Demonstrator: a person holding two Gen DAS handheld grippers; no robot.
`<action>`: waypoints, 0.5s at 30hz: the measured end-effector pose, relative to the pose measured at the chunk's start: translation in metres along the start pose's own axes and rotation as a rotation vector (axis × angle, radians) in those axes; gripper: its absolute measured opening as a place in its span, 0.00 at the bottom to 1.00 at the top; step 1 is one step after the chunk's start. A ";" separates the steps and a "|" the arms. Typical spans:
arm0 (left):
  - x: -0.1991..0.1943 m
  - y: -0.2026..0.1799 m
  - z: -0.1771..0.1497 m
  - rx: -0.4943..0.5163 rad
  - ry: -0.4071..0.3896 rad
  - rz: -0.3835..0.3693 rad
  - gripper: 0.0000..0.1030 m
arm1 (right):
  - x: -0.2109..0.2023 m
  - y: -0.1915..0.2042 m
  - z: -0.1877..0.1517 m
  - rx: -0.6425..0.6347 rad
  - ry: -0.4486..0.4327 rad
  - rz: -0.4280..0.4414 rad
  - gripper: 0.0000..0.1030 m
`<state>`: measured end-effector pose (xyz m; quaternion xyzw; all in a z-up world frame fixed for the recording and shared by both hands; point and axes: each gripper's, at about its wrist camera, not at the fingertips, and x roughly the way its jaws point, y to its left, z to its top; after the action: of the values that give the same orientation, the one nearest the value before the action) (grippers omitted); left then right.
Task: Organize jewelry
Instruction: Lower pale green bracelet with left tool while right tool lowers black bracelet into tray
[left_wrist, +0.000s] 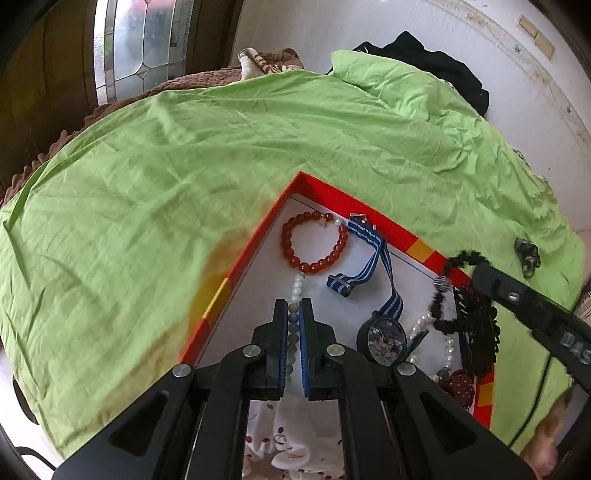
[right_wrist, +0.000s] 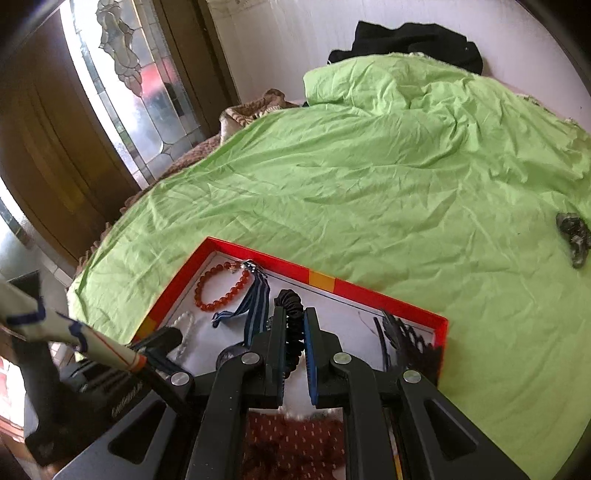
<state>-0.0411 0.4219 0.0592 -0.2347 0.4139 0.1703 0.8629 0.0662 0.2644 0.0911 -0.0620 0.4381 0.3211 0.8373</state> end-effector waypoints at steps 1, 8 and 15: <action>0.001 -0.001 0.000 0.001 0.002 0.003 0.05 | 0.006 -0.001 0.000 0.004 0.008 -0.007 0.10; 0.004 -0.003 0.001 -0.003 -0.003 0.010 0.05 | 0.034 -0.013 -0.004 0.025 0.055 -0.038 0.10; 0.001 -0.008 0.002 0.023 -0.026 0.037 0.05 | 0.044 -0.024 -0.008 0.051 0.070 -0.049 0.10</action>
<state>-0.0353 0.4160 0.0620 -0.2148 0.4089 0.1843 0.8676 0.0933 0.2635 0.0478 -0.0626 0.4733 0.2867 0.8306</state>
